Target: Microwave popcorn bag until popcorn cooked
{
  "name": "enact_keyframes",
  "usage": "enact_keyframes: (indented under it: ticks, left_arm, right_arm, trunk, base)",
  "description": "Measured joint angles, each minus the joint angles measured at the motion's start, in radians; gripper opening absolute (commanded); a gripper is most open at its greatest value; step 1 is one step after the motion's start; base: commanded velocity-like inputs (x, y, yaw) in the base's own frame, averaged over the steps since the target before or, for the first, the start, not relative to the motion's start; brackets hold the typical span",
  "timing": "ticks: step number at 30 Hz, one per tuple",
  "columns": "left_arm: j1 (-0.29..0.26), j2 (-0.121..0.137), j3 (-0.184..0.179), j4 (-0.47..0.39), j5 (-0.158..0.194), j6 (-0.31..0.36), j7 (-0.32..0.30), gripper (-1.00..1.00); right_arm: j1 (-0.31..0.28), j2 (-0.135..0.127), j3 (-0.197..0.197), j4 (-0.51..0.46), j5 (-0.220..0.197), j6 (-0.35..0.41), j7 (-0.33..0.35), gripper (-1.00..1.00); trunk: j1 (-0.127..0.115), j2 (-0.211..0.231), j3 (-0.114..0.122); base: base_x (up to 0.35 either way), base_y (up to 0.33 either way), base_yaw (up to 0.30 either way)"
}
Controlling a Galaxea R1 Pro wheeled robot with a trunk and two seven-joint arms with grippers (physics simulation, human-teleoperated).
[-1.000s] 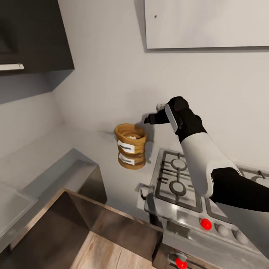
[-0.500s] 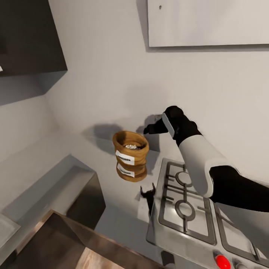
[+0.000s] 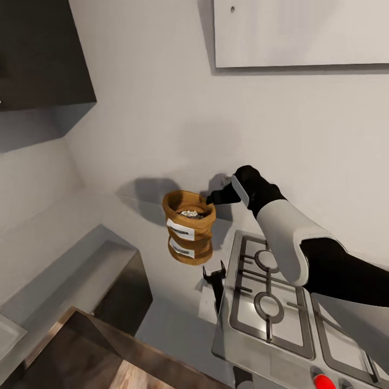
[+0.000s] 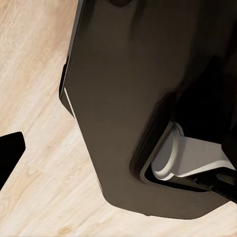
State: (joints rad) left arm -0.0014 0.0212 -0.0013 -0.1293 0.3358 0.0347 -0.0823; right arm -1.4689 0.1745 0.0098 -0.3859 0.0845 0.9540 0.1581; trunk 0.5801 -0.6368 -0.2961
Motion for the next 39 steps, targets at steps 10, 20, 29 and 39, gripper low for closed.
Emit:
enact_keyframes:
  ticks: [10,20,29,39]
  left_arm:
    - [0.000,0.000,0.000,0.000,-0.001,0.000,0.000,1.00]
    - [0.000,0.000,0.000,-0.001,-0.002,0.000,0.000,1.00]
    - [0.000,0.000,0.000,-0.002,-0.002,0.000,0.000,1.00]
    - [0.000,0.000,0.000,-0.002,-0.002,0.000,0.000,1.00]
  right_arm:
    - [0.000,0.000,0.000,0.004,0.000,-0.006,0.001,1.00]
    - [0.006,0.000,0.001,0.007,0.005,-0.077,0.009,1.00]
    - [0.025,0.000,0.003,0.012,0.009,-0.130,0.012,1.00]
    - [0.085,0.000,0.003,0.014,0.009,-0.143,0.011,1.00]
  trunk:
    - [0.000,0.000,0.000]
    - [0.000,0.000,0.000]
    - [0.000,0.000,0.000]
    - [0.000,0.000,0.000]
  base:
    - [0.086,0.000,0.000]
    - [0.184,0.000,0.000]
    - [0.010,0.000,0.000]
    - [0.000,0.000,0.000]
